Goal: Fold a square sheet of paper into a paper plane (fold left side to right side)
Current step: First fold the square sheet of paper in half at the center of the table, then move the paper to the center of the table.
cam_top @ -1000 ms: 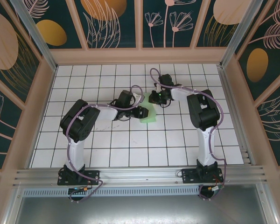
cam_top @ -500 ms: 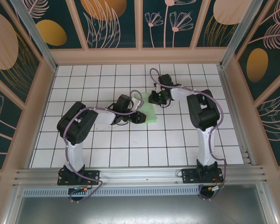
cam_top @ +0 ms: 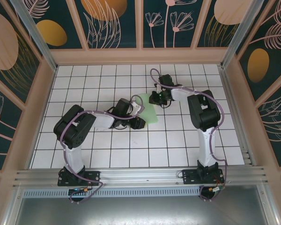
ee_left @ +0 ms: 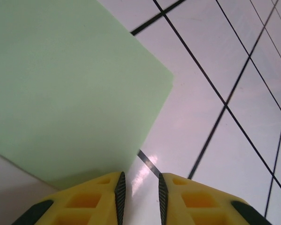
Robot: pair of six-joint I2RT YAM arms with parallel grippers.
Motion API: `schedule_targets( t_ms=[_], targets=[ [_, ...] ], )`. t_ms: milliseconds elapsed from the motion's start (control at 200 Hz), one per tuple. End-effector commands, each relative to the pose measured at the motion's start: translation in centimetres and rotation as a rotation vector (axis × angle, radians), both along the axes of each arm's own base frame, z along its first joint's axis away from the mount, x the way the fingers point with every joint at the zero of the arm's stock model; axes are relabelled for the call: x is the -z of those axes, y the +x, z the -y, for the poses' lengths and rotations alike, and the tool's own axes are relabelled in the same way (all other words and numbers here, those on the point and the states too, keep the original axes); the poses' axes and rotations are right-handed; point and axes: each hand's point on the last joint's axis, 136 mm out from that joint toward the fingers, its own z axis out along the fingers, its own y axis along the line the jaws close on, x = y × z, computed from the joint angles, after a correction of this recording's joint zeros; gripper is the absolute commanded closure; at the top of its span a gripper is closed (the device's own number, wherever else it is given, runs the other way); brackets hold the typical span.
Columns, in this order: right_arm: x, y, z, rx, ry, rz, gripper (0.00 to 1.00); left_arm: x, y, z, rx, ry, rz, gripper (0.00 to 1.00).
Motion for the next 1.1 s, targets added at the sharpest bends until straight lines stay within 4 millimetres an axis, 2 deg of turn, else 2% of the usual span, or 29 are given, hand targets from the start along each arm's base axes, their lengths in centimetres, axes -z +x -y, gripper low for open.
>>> schedule_targets(
  t_ms=[0, 150, 240, 365, 445, 596, 681, 726, 736, 766, 916, 1096],
  targets=[
    [4.1, -3.0, 1.9, 0.001, -0.126, -0.138, 0.85, 0.5, -3.5, -0.5, 0.070, 0.018, -0.095, 0.71],
    [3.9, -2.8, 1.8, 0.001, -0.124, -0.133, 0.85, -3.1, -3.3, 0.5, 0.099, -0.073, -0.042, 0.71],
    [3.5, -2.8, 1.8, 0.004, -0.123, -0.125, 0.85, -5.1, -2.5, 0.7, 0.083, -0.115, -0.003, 0.70],
    [2.7, -3.2, 1.9, 0.015, -0.115, -0.111, 0.85, -7.5, 0.2, 0.0, -0.008, -0.181, 0.028, 0.70],
    [2.3, -3.7, 1.9, 0.021, -0.105, -0.103, 0.85, -8.1, 2.5, -1.1, -0.109, -0.202, 0.021, 0.70],
    [1.6, -4.5, 1.4, 0.022, -0.079, -0.088, 0.85, -7.0, 5.9, -1.8, -0.222, -0.176, -0.020, 0.70],
    [0.3, -3.9, 1.0, 0.019, -0.050, -0.042, 0.85, -6.6, 7.0, -1.3, -0.240, -0.175, -0.034, 0.70],
    [-0.6, -3.4, 0.8, 0.020, -0.040, -0.012, 0.85, -5.9, 7.2, -1.3, -0.254, -0.168, -0.053, 0.70],
    [-0.8, -3.3, 0.8, 0.021, -0.038, -0.002, 0.84, -6.5, 7.8, -1.0, -0.255, -0.178, -0.038, 0.70],
    [-1.6, -2.9, 0.8, 0.023, -0.033, 0.022, 0.84, -6.7, 8.3, -0.8, -0.261, -0.180, -0.032, 0.70],
    [-5.4, -2.3, 1.2, 0.041, -0.015, 0.127, 0.73, -6.0, 10.5, -0.8, -0.335, -0.148, -0.029, 0.70],
    [-6.6, -4.2, 2.8, 0.062, -0.024, 0.163, 0.64, -4.9, 13.0, -0.3, -0.383, -0.125, -0.035, 0.69]
  ],
)
